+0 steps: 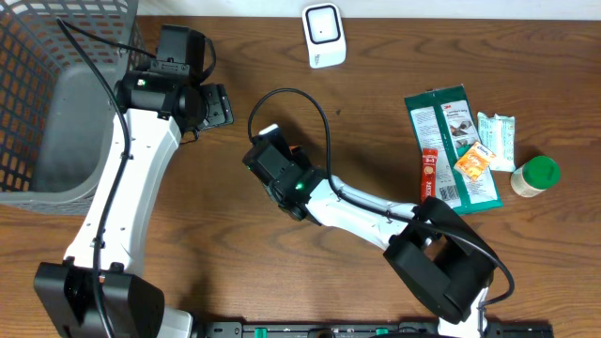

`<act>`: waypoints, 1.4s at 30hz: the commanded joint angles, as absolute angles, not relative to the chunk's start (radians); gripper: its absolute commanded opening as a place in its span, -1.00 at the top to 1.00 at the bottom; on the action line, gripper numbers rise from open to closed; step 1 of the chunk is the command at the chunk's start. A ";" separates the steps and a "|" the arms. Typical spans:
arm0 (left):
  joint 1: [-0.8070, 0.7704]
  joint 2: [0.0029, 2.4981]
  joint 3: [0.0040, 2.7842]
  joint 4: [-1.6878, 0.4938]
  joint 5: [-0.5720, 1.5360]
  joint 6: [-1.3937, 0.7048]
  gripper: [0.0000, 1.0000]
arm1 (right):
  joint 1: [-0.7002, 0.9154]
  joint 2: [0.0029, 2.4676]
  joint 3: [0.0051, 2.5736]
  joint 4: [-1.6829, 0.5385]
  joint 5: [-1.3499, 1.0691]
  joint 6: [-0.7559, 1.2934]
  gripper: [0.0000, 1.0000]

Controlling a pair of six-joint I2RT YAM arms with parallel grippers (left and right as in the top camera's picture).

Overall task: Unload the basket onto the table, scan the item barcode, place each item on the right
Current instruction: 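Lower the right gripper and pinch the second tissue pack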

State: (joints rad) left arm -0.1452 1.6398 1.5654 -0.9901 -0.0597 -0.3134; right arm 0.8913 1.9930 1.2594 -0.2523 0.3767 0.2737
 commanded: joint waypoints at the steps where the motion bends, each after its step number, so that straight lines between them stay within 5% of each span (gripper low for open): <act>1: -0.142 1.614 1.565 -0.994 -0.080 -0.308 -0.61 | 0.870 2.025 1.258 -0.273 0.420 0.253 -0.20; 18: -0.142 1.614 1.565 -0.994 -0.080 -0.308 -0.61 | 0.844 1.982 1.259 -0.405 0.551 0.181 -0.40; 24: -0.142 1.614 1.565 -0.994 -0.080 -0.308 -0.61 | 0.872 1.971 1.271 -0.367 0.496 -0.040 -0.40; 31: -0.142 1.614 1.565 -0.994 -0.080 -0.308 -0.61 | 0.878 1.971 1.273 -0.363 0.399 -0.112 -0.29; 35: -0.142 1.614 1.565 -0.994 -0.080 -0.308 -0.61 | 0.870 1.977 1.272 -0.356 0.384 -0.130 -0.07; 42: -0.142 1.614 1.565 -0.994 -0.080 -0.308 -0.61 | 0.858 1.977 1.264 -0.315 0.384 -0.219 -0.07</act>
State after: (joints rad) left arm -0.1452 1.6398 1.5654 -0.9905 -0.0597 -0.3138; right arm 0.8673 2.0071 1.2594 -0.3302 0.3897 -0.1524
